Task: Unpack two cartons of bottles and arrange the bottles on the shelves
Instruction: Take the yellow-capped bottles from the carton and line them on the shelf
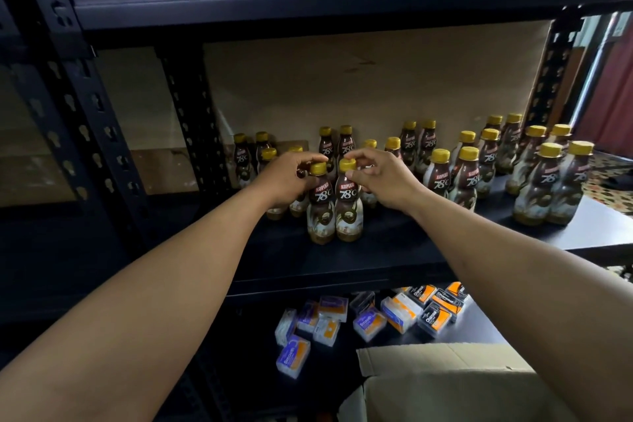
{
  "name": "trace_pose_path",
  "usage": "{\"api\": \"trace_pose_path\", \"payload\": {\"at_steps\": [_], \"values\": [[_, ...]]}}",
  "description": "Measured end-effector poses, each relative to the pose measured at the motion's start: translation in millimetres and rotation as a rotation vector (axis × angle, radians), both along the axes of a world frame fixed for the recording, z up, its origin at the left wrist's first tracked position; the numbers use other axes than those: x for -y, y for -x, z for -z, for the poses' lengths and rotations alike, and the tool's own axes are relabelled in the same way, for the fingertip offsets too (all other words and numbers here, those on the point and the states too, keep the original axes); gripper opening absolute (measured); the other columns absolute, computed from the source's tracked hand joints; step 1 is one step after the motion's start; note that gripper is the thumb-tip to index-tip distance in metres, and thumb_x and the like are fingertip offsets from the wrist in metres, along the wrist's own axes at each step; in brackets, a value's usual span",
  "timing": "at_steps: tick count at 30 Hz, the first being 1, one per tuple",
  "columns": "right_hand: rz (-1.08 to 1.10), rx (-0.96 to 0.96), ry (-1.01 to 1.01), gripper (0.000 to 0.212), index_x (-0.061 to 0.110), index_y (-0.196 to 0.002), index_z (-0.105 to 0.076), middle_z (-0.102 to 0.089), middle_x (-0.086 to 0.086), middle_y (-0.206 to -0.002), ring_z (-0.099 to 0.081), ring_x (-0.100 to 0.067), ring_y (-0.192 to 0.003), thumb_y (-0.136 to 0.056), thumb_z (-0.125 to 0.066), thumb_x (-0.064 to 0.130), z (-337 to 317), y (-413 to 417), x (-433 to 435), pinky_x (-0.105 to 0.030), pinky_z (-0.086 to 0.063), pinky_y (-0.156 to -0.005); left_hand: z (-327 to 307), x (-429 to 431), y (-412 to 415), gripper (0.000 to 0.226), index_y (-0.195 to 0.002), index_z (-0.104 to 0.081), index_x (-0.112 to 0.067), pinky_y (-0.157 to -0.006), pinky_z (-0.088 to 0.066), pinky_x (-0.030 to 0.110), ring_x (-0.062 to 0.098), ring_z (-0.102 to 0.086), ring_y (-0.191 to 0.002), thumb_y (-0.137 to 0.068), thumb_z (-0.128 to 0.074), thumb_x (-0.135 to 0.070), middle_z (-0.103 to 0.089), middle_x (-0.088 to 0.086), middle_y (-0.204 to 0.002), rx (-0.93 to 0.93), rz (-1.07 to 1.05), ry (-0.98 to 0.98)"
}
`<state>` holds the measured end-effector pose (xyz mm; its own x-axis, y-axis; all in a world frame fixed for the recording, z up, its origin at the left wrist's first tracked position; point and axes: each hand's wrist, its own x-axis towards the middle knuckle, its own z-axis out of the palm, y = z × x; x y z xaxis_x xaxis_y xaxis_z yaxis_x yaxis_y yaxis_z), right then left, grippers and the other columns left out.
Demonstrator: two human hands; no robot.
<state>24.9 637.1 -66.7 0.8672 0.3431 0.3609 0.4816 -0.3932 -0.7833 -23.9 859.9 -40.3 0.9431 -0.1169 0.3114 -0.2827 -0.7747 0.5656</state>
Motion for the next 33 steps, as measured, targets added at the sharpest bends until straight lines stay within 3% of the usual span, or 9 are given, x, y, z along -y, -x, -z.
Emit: {"api": "trace_pose_path", "payload": {"at_steps": [3,9,13,15,20,25,33], "values": [[0.008,0.021,0.009,0.029,0.038,-0.120,-0.066,-0.067,0.010,-0.103,-0.065,-0.008,-0.079,-0.092,-0.074,0.032,-2.6,1.6,-1.0,-0.047,-0.061,-0.085,1.3,1.2,1.2,0.045,-0.131,-0.063,-0.038,-0.108,-0.046,0.044,0.014,-0.057,-0.125,-0.088,-0.077,-0.031,-0.062,-0.008,-0.136,-0.001,0.001,0.008],[0.030,0.052,0.050,0.031,0.034,-0.124,-0.065,-0.067,0.013,-0.104,-0.066,-0.006,-0.082,-0.094,-0.072,0.031,-5.7,6.0,-2.0,-0.037,-0.060,-0.080,3.8,1.8,2.3,0.047,-0.132,-0.063,-0.038,-0.113,-0.040,0.040,0.015,-0.049,-0.134,-0.088,-0.077,-0.030,-0.056,-0.006,-0.145,0.031,-0.036,0.041],[0.058,0.085,0.061,0.030,0.032,-0.127,-0.065,-0.064,0.017,-0.102,-0.061,0.005,-0.079,-0.097,-0.068,0.029,-6.0,8.0,3.4,-0.016,-0.044,-0.066,4.3,7.2,-1.4,0.047,-0.131,-0.064,-0.038,-0.111,-0.040,0.035,0.011,-0.050,-0.132,-0.087,-0.078,-0.027,-0.058,-0.007,-0.143,0.030,-0.025,0.067],[0.064,0.089,0.059,0.032,0.033,-0.128,-0.065,-0.064,0.014,-0.109,-0.064,-0.002,-0.090,-0.096,-0.068,0.030,-5.8,7.5,6.1,-0.019,-0.048,-0.072,3.5,9.6,-1.9,0.047,-0.131,-0.065,-0.036,-0.109,-0.042,0.033,0.010,-0.053,-0.129,-0.086,-0.078,-0.025,-0.059,-0.007,-0.141,0.023,-0.013,0.074],[0.049,0.080,0.027,0.029,0.036,-0.123,-0.066,-0.066,0.014,-0.108,-0.063,-0.002,-0.080,-0.095,-0.070,0.031,-2.0,7.0,5.8,-0.029,-0.054,-0.078,-0.9,9.3,-1.6,0.049,-0.130,-0.067,-0.027,-0.102,-0.039,0.024,0.009,-0.054,-0.126,-0.083,-0.081,-0.022,-0.061,-0.005,-0.137,0.012,0.018,0.084],[0.045,0.071,0.015,0.029,0.037,-0.120,-0.066,-0.066,0.012,-0.109,-0.068,-0.007,-0.092,-0.093,-0.073,0.034,-2.0,7.9,4.4,-0.041,-0.060,-0.089,-4.9,6.2,3.0,0.048,-0.132,-0.065,-0.025,-0.105,-0.038,0.029,0.009,-0.052,-0.126,-0.085,-0.078,-0.019,-0.061,-0.004,-0.138,0.000,0.040,0.058],[0.036,0.071,0.027,0.028,0.037,-0.121,-0.064,-0.064,0.015,-0.108,-0.065,-0.006,-0.097,-0.094,-0.071,0.032,-2.3,9.4,3.3,-0.044,-0.059,-0.092,-7.6,6.0,4.8,0.047,-0.131,-0.065,-0.028,-0.109,-0.040,0.034,0.012,-0.054,-0.126,-0.086,-0.078,-0.023,-0.061,-0.006,-0.138,-0.005,0.019,0.018]]}}
